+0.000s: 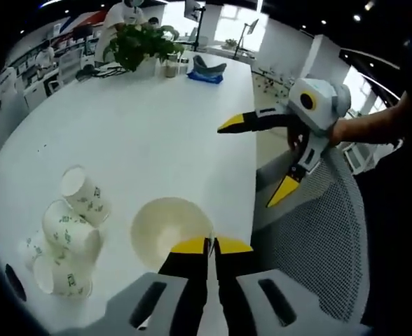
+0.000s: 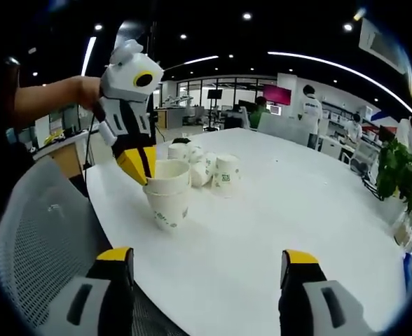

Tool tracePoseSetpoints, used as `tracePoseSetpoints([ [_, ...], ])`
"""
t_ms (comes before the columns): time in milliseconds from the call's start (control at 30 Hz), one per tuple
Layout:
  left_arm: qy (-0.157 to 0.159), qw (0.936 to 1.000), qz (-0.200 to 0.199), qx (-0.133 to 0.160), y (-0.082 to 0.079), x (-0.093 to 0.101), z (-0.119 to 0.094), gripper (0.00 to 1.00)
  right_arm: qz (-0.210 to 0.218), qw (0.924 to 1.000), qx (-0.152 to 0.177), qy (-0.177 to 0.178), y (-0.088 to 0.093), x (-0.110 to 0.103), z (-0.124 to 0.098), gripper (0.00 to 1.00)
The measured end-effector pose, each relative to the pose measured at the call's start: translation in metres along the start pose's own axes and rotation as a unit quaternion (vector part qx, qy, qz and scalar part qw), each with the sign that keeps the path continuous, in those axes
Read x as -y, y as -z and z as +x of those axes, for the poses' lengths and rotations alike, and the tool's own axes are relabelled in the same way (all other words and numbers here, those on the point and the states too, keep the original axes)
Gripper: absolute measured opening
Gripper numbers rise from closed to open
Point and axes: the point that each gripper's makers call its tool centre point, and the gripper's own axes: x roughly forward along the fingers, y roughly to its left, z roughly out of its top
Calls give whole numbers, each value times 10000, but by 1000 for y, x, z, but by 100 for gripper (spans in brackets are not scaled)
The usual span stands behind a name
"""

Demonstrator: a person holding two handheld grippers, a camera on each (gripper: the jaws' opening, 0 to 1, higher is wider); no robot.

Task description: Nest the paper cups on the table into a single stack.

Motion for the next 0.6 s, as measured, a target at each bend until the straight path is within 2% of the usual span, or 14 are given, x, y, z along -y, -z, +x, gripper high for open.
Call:
tracePoseSetpoints([
  [600, 280, 9989, -365, -29, 7, 2, 17, 3, 18, 10000, 92, -27, -2, 0, 0, 89],
])
